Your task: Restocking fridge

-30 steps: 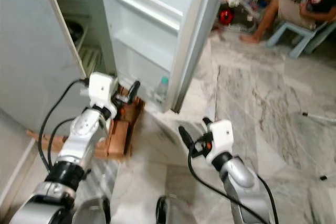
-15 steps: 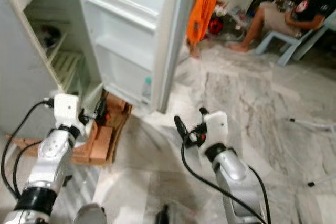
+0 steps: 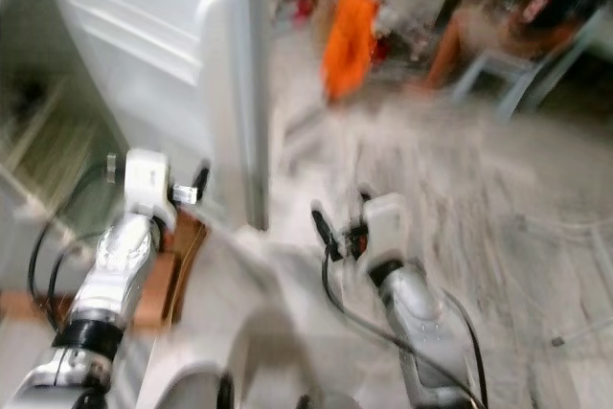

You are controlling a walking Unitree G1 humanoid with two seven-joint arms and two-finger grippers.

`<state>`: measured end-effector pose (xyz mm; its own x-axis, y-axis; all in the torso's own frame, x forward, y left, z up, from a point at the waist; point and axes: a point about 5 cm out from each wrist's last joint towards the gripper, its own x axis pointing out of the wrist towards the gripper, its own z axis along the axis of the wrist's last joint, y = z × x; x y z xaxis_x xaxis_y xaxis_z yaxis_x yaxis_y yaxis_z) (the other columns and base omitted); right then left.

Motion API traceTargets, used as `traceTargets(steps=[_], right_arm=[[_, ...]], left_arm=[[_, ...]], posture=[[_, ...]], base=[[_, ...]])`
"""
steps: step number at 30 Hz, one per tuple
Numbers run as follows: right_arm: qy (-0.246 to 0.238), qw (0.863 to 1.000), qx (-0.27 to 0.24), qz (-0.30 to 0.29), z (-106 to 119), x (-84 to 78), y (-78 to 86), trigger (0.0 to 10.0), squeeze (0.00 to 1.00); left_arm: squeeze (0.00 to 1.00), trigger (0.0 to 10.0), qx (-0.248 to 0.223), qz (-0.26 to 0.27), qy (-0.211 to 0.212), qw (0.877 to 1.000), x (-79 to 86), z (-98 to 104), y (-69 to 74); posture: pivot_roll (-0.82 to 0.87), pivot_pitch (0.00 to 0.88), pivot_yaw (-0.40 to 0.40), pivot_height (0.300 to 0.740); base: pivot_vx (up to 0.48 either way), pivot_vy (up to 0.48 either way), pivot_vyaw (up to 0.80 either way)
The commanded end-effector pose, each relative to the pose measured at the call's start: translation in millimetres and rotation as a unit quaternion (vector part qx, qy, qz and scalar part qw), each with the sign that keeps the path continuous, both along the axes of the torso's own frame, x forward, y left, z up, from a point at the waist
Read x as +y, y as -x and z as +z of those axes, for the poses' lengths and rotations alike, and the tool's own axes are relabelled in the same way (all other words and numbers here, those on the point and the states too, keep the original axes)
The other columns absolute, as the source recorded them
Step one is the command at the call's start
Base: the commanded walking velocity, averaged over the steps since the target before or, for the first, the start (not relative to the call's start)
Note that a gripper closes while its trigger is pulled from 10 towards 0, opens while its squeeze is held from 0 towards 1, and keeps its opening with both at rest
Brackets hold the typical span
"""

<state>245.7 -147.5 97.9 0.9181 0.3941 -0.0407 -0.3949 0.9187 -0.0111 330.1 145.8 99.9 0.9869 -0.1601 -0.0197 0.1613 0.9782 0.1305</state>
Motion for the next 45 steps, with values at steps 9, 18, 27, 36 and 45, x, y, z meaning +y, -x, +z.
traceTargets(steps=[9,18,27,36,45], right_arm=[[0.014,1.0,-0.004,-0.007,1.0,-3.9,2.3,10.0,0.0],[0.014,1.0,0.0,-0.006,-1.0,-4.6,2.2,10.0,0.0],[0.024,1.0,-0.003,0.001,-3.5,-3.0,3.4,10.0,0.0],[0.034,0.999,-0.005,0.002,-5.2,-3.0,-2.6,10.0,0.0],[0.033,0.999,-0.002,-0.003,-8.2,-4.0,-5.1,10.0,0.0]], left_arm=[[0.0,10.0,-0.005,-0.049,-0.004,0.999,-42.1,6.5,-13.9],[0.0,10.0,-0.008,-0.083,-0.018,0.996,-64.2,17.2,-27.7],[0.0,10.0,-0.024,-0.141,0.012,0.99,-59.8,2.2,4.4],[0.0,10.0,-0.076,-0.121,-0.001,0.99,-30.2,16.2,33.5],[0.0,10.0,-0.061,-0.08,-0.031,0.994,3.0,9.6,69.9]], posture=[[-0.02,0.084,-0.08,0.74],[-0.03,0.083,-0.081,0.74],[-0.02,0.088,-0.075,0.74],[0.01,0.091,-0.086,0.74],[0.03,0.089,-0.088,0.74]], base=[[0.48,0.0,0.0],[0.48,0.0,0.0],[0.117,0.0,0.59],[0.0,0.0,0.16],[0.0,0.0,0.0]])
